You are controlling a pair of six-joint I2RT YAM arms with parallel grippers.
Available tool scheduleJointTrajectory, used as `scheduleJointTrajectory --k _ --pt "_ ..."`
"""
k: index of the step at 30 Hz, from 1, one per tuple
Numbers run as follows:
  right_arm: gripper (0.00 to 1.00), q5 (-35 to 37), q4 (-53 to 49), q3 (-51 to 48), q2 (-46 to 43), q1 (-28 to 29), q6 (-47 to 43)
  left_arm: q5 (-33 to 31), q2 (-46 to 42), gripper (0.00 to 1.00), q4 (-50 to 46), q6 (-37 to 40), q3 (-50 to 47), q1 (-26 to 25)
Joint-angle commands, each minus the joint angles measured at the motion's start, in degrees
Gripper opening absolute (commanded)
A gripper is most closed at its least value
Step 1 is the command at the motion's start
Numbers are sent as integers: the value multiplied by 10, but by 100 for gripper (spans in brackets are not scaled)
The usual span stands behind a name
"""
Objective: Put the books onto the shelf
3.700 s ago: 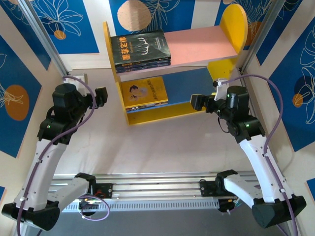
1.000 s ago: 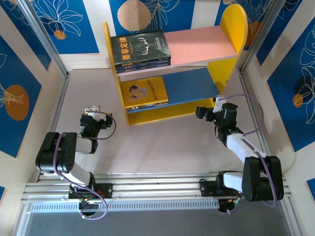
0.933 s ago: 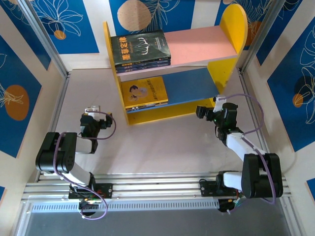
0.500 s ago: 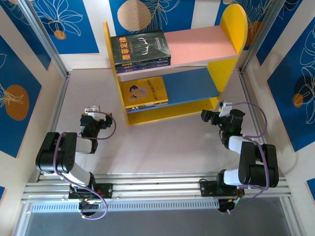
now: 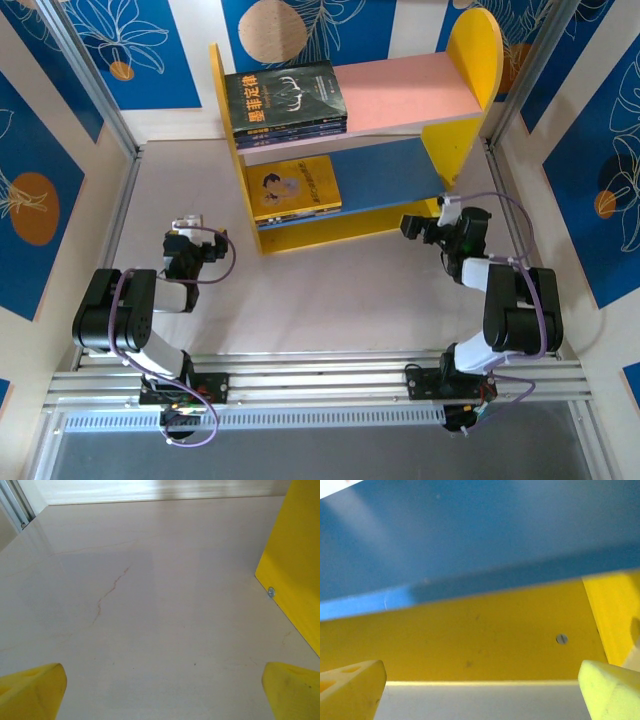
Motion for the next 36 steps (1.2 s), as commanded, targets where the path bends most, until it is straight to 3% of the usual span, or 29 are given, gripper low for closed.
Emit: scheduleJointTrajectory --k 1,7,10,11,13,36 --pt "99 14 -53 23 9 10 -22 -6 2 100 11 9 8 -7" --pt "99 53 67 -58 -19 18 -17 -7 2 100 9 10 9 -8" --pt "99 121 178 -96 17 48 -22 -8 2 100 9 9 9 -7" --pt "99 125 120 -87 -2 48 -29 -8 2 100 9 9 9 -7" --pt "99 123 154 -91 10 44 -20 -8 2 100 9 9 9 -8" --pt "99 141 116 -80 2 51 -27 -11 2 100 9 10 10 -9"
